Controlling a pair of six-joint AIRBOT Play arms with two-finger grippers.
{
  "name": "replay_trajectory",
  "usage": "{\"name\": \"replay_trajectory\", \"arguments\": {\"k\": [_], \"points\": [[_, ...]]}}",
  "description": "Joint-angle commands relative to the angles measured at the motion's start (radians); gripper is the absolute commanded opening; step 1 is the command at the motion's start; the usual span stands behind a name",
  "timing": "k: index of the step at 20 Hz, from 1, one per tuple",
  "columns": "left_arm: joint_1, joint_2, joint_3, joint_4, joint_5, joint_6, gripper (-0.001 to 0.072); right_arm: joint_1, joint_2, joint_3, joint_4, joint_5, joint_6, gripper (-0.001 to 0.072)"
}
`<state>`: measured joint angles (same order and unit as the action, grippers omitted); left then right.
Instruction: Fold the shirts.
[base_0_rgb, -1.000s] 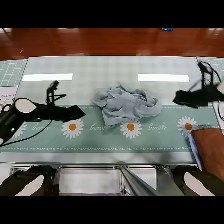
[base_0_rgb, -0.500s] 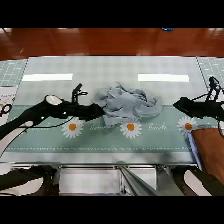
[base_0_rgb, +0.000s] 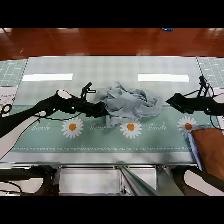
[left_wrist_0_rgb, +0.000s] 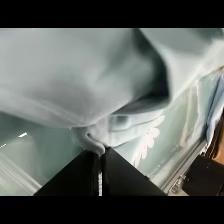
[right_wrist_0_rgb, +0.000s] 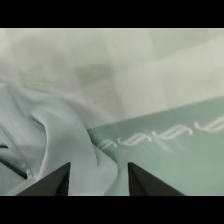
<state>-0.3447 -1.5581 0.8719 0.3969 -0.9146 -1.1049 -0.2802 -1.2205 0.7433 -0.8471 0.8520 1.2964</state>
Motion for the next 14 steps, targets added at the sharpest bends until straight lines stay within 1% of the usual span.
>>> {"name": "replay_trajectory", "arguments": {"k": [1, 4, 6, 7, 10, 12, 13, 14], "points": [[0.028, -0.005, 0.011, 0.024, -0.029, 0.023, 0.0021, 0.003, -0.143, 0.097, 0.074, 0.034, -0.07, 0.041], [0.064, -0.005, 0.011, 0.041, -0.071, 0.023, 0.0021, 0.004, -0.261, 0.177, 0.122, 0.042, -0.108, 0.041], [0.073, -0.005, 0.011, 0.041, -0.085, 0.023, 0.0021, 0.004, -0.333, 0.226, 0.226, 0.098, -0.173, 0.041], [0.075, -0.005, 0.011, 0.041, -0.085, 0.023, 0.0021, 0.01, -0.364, 0.247, 0.254, 0.137, -0.186, 0.041], [0.075, -0.005, 0.011, 0.04, -0.083, 0.023, 0.0021, 0.055, -0.412, 0.261, 0.241, 0.208, -0.183, 0.041], [0.076, -0.005, 0.011, 0.04, -0.08, 0.023, 0.0021, 0.103, -0.415, 0.261, 0.2, 0.21, -0.172, 0.0406], [0.077, -0.005, 0.012, 0.04, -0.08, 0.023, 0.0021, 0.12, -0.416, 0.261, 0.191, 0.211, -0.171, 0.0296], [0.079, -0.005, 0.014, 0.04, -0.08, 0.023, 0.0021, 0.129, -0.415, 0.261, 0.18, 0.211, -0.173, 0.009]]}}
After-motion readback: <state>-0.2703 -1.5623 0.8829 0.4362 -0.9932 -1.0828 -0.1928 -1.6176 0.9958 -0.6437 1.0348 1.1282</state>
